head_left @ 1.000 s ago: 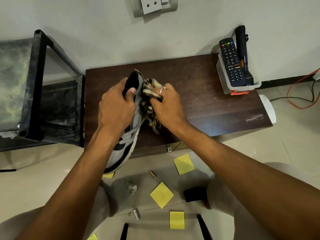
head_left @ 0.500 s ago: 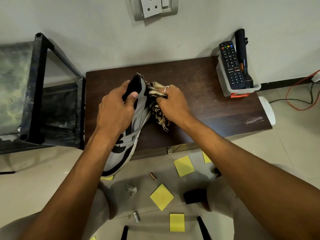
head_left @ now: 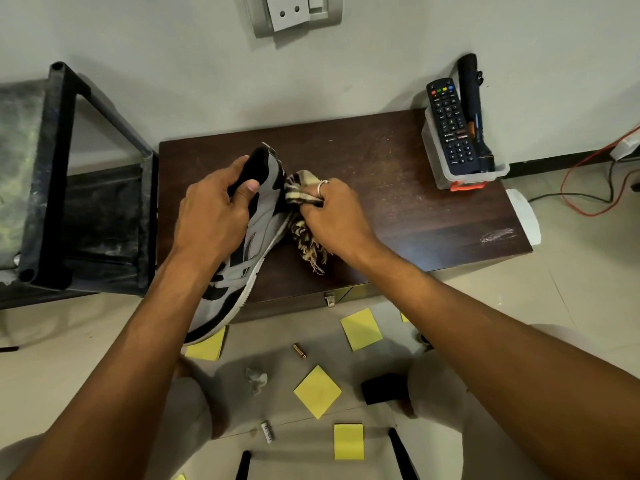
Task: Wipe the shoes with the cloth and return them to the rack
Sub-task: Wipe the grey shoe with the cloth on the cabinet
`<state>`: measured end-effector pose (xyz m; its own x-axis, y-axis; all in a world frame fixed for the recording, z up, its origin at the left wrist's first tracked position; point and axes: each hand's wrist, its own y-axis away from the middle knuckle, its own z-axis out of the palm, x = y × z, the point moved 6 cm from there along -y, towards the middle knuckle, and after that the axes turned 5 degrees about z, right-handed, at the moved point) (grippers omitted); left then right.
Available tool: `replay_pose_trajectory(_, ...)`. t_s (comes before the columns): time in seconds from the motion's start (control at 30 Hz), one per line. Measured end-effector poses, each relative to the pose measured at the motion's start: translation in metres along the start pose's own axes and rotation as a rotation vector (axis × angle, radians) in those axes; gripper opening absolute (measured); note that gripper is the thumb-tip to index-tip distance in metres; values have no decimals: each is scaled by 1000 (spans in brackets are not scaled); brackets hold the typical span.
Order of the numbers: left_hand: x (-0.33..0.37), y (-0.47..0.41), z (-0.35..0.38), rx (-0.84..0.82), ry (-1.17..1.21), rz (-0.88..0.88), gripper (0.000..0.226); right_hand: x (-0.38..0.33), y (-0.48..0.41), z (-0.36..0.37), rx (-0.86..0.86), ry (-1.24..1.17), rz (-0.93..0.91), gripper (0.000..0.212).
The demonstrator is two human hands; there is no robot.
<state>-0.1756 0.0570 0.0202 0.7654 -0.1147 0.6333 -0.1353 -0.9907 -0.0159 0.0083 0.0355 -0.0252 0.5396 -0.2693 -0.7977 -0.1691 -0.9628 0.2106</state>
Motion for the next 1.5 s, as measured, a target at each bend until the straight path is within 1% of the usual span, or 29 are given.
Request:
replay_pose_trajectory(0.07,-1,-2,0,0,7,14,43,0,-1,-5,42,112,5,18)
replay_pose_trajectory(0.1,-1,-4,0,2,11,15,42,-4,0,-10,106,122,-28,19)
replay_pose_trajectory(0.17,-2,-5,1,2,9,17,41,-22,8,-17,219,29,-229,32)
replay_pose_trajectory(0.2,-2,-5,2,2,7,20,41,-27,13,-14,225,-15,-341,37)
replay_pose_trajectory(0.23,-3,-5,2,5,8,24,41,-27,17,-7,189,-28,-423,39)
replay_pose_trajectory(0.27,-4,-5,2,5,11,24,42,-23,20,4,138,-5,-451,38)
replay_pose_trajectory(0.3,-5,-5,3,2,13,19,42,-17,23,15,99,43,-445,37)
replay_pose_trajectory(0.37,-6,-6,3,-6,19,19,42,-5,24,27,78,129,-394,36)
replay_pose_trajectory(0.47,-7,-6,4,-3,44,22,42,-2,19,21,52,147,-290,30)
replay_pose_trajectory(0.53,-7,-5,4,-4,50,20,42,-1,17,13,43,204,-222,23)
replay_pose_trajectory(0.6,-6,-5,4,3,64,17,43,-1,17,6,73,242,-230,22)
replay_pose_trajectory(0.7,-4,-5,2,6,68,17,43,-11,21,1,171,114,-346,27)
replay_pose_trajectory(0.77,-4,-5,2,3,61,14,43,-16,24,6,129,34,-375,32)
replay_pose_trajectory(0.83,-4,-4,2,-11,43,30,42,-14,23,14,39,42,-340,33)
replay_pose_trajectory(0.93,-5,-3,0,-21,59,27,43,-8,18,10,-22,166,-216,20)
replay_pose_trajectory(1.0,-7,-3,0,-16,80,18,42,-9,16,-1,4,227,-183,14)
replay_pose_trajectory(1.07,-6,-4,0,-15,89,24,42,-19,20,-14,119,137,-255,17)
replay_pose_trajectory(1.13,-5,-6,1,-14,76,39,42,-34,25,-22,237,-22,-395,34)
replay_pose_trajectory(1.17,-5,-6,1,-11,70,48,42,-38,24,-20,248,-59,-447,42)
replay_pose_trajectory(1.23,-6,-5,1,-10,66,60,42,-41,19,-9,183,-55,-481,50)
replay_pose_trajectory(1.3,-7,-5,2,-13,63,58,42,-38,18,4,113,-6,-500,49)
replay_pose_trajectory(1.4,-7,-5,2,-7,59,44,41,-25,24,23,13,143,-502,43)
replay_pose_trajectory(1.43,-6,-5,2,-7,55,40,41,-21,26,25,10,153,-486,41)
replay_pose_trajectory(1.5,-5,-5,1,-6,56,37,42,-16,23,19,67,96,-447,30)
